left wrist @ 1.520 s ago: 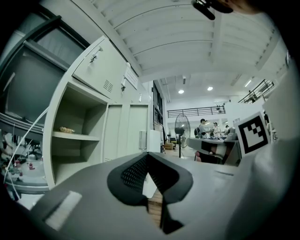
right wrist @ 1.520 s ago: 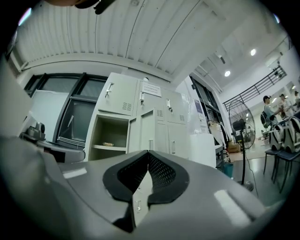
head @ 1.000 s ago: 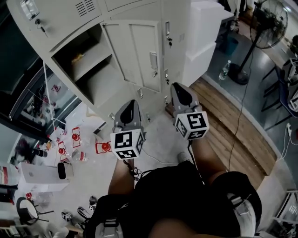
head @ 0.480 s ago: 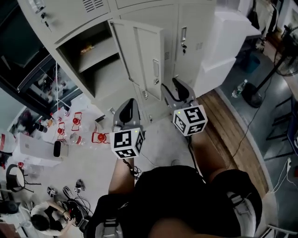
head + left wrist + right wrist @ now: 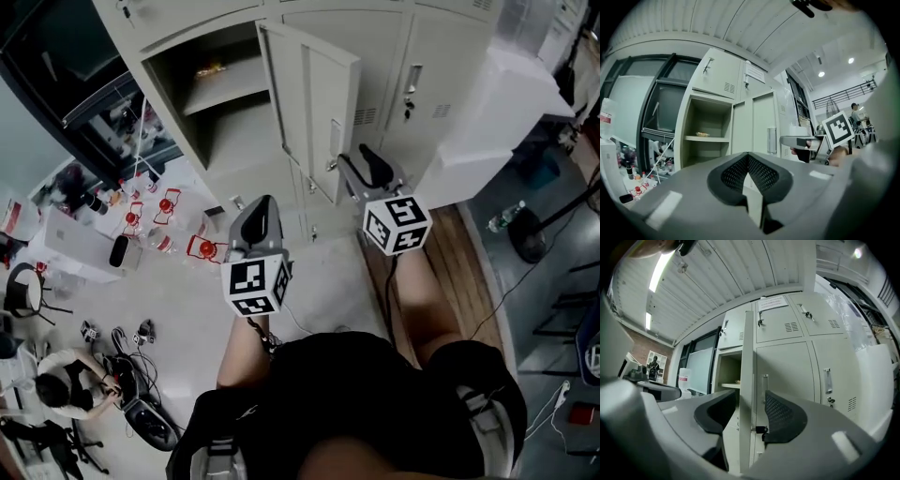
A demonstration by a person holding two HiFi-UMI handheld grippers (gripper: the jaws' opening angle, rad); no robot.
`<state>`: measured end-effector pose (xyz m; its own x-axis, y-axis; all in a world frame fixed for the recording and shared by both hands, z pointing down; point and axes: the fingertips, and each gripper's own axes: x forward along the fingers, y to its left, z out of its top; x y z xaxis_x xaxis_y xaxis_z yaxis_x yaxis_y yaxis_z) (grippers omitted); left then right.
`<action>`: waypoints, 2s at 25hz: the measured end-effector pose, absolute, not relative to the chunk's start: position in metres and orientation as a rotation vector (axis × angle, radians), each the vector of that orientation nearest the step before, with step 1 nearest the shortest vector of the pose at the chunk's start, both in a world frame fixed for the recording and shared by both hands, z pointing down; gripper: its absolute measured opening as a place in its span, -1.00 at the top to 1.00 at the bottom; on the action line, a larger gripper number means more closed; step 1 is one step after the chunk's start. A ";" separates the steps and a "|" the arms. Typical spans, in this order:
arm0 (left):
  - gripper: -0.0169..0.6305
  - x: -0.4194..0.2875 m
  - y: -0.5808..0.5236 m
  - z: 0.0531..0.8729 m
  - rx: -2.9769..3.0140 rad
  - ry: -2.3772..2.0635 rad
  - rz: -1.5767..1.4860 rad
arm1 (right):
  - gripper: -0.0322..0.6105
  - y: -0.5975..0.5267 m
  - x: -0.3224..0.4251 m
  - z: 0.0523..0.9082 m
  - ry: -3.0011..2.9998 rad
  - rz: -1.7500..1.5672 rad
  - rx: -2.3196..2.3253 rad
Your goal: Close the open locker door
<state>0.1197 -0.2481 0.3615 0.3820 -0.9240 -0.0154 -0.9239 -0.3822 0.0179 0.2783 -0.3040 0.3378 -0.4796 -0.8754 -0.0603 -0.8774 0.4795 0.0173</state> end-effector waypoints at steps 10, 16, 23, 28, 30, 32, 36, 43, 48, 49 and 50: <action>0.95 0.112 -0.249 0.368 2.512 -1.863 -0.023 | 0.42 -0.322 0.266 0.344 2.762 0.041 -1.410; 0.95 0.102 -0.249 0.368 2.493 -1.892 -0.014 | 0.51 -0.318 0.258 0.343 2.763 0.052 -1.384; 0.95 0.088 -0.247 0.370 2.497 -1.882 -0.002 | 0.51 -0.302 0.220 0.343 2.844 0.066 -1.283; 0.95 0.073 -0.242 0.370 2.500 -1.878 -0.002 | 0.50 -0.295 0.196 0.343 2.837 0.081 -1.320; 0.95 0.064 -0.241 0.370 2.498 -1.878 -0.002 | 0.50 -0.293 0.186 0.343 2.834 0.080 -1.350; 0.95 0.055 -0.239 0.369 2.493 -1.880 -0.001 | 0.49 -0.292 0.176 0.343 2.827 0.065 -1.367; 0.95 0.039 -0.235 0.368 2.485 -1.884 -0.001 | 0.48 -0.289 0.157 0.343 2.814 0.062 -1.395; 0.95 -0.003 -0.226 0.372 2.494 -1.881 0.015 | 0.47 -0.289 0.121 0.344 2.779 0.073 -1.456; 0.95 -0.036 -0.226 0.369 2.492 -1.878 -0.001 | 0.48 -0.293 0.089 0.344 2.777 0.075 -1.498; 0.95 -0.041 -0.226 0.368 2.494 -1.876 -0.005 | 0.48 -0.294 0.083 0.344 2.773 0.078 -1.511; 0.95 -0.045 -0.226 0.368 2.496 -1.875 -0.009 | 0.48 -0.296 0.078 0.343 2.768 0.081 -1.524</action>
